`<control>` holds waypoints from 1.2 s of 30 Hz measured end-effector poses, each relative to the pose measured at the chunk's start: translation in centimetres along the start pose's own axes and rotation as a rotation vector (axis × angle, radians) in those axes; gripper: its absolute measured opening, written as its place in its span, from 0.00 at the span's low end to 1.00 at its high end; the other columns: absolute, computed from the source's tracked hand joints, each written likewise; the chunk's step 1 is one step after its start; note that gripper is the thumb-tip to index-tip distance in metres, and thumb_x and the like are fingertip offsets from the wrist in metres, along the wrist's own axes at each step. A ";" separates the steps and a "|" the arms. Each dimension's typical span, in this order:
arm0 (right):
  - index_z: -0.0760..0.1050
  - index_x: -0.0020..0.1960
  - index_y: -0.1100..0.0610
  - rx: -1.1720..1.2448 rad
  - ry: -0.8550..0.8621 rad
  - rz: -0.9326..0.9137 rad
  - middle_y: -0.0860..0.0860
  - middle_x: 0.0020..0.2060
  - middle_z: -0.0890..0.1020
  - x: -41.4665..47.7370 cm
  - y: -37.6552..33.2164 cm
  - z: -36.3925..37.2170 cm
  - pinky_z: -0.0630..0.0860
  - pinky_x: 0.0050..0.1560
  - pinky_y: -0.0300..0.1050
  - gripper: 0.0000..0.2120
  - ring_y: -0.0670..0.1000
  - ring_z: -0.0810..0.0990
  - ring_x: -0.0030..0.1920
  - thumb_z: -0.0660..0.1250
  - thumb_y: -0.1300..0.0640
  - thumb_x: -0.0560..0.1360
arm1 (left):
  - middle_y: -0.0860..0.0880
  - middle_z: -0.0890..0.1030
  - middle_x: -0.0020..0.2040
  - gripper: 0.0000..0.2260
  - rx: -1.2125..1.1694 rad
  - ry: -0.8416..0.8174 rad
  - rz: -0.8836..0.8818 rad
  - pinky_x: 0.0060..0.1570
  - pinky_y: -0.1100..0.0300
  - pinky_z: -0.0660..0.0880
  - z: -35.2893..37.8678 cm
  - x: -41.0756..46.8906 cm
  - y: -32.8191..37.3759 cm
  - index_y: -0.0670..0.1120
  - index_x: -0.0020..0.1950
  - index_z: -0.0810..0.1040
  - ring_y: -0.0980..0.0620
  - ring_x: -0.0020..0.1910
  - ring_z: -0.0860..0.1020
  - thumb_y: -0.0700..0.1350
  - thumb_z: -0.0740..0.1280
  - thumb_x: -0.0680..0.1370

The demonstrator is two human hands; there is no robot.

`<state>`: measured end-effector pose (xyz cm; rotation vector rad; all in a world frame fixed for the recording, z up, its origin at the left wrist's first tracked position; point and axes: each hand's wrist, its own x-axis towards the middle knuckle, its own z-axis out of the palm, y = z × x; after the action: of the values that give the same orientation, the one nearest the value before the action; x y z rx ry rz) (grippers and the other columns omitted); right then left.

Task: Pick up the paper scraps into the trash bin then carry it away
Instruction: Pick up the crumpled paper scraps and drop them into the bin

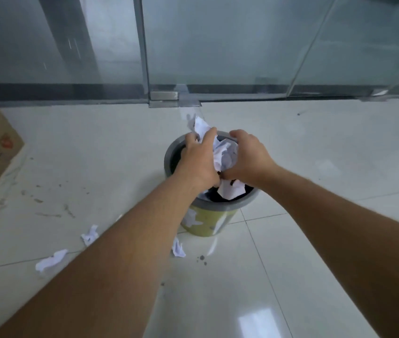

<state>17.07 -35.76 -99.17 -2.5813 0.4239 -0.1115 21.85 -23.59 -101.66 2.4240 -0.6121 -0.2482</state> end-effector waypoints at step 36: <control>0.40 0.75 0.40 -0.145 -0.502 0.207 0.58 0.71 0.56 -6.2 3.6 29.3 0.68 0.64 0.67 0.68 0.63 0.56 0.70 0.83 0.40 0.49 | 0.41 0.42 0.81 0.66 0.405 -0.430 -0.320 0.65 0.42 0.70 5.0 -7.8 -33.5 0.63 0.79 0.40 0.36 0.77 0.54 0.44 0.83 0.56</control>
<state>14.92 -22.63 -126.26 -2.5610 0.5142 0.6461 25.74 1.01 -125.88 2.8824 -0.4835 -0.8694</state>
